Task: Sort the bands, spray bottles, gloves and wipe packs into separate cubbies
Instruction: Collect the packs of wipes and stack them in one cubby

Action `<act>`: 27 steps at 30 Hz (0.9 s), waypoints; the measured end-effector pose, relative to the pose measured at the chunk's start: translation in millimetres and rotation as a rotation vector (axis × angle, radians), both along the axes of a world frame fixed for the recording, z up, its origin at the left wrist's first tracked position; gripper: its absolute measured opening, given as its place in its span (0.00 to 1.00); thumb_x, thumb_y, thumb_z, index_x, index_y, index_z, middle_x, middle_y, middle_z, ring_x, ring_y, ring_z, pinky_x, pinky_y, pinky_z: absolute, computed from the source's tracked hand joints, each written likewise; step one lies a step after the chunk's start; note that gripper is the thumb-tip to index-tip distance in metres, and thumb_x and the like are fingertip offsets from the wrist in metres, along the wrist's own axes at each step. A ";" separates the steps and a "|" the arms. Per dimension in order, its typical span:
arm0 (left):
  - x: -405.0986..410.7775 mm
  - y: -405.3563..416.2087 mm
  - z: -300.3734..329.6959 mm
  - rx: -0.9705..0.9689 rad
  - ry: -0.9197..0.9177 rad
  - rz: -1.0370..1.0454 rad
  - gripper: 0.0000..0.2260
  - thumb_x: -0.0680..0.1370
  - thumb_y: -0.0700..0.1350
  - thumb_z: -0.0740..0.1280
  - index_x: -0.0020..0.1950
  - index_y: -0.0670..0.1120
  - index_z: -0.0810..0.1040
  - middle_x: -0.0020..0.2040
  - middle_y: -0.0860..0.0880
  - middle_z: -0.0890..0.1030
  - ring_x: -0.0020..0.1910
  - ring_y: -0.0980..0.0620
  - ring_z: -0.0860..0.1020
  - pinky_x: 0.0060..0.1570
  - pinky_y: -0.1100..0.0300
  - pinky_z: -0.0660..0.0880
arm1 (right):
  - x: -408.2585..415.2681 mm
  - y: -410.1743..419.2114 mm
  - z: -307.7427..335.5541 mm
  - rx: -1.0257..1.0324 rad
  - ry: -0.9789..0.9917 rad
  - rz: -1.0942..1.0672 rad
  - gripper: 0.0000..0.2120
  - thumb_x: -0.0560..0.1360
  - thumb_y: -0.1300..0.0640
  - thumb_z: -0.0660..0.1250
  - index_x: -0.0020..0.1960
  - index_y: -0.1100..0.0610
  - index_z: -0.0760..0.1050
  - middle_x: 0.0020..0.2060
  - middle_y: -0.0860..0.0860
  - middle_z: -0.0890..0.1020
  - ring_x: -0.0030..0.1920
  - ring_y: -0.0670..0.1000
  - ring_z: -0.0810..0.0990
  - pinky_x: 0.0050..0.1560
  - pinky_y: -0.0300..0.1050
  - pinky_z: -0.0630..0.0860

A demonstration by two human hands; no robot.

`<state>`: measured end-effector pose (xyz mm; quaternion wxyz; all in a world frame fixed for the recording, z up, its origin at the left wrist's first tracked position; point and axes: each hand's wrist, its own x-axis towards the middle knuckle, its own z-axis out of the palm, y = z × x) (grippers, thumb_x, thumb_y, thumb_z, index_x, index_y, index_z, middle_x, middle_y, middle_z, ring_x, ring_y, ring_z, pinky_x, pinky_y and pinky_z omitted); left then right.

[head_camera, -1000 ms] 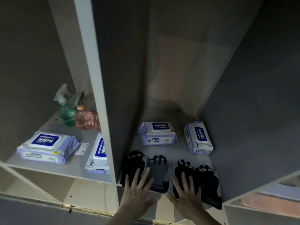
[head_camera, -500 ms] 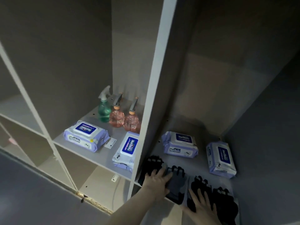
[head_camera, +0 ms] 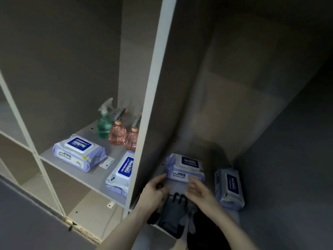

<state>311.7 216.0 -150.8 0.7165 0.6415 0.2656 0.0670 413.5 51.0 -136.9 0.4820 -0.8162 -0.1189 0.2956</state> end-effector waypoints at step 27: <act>78.4 14.3 -14.9 -0.055 0.045 0.086 0.35 0.61 0.53 0.72 0.69 0.58 0.71 0.68 0.51 0.74 0.63 0.53 0.75 0.67 0.55 0.71 | 149.1 25.5 -53.1 -0.793 -0.422 0.274 0.54 0.41 0.30 0.73 0.63 0.50 0.64 0.61 0.49 0.72 0.60 0.51 0.73 0.58 0.47 0.74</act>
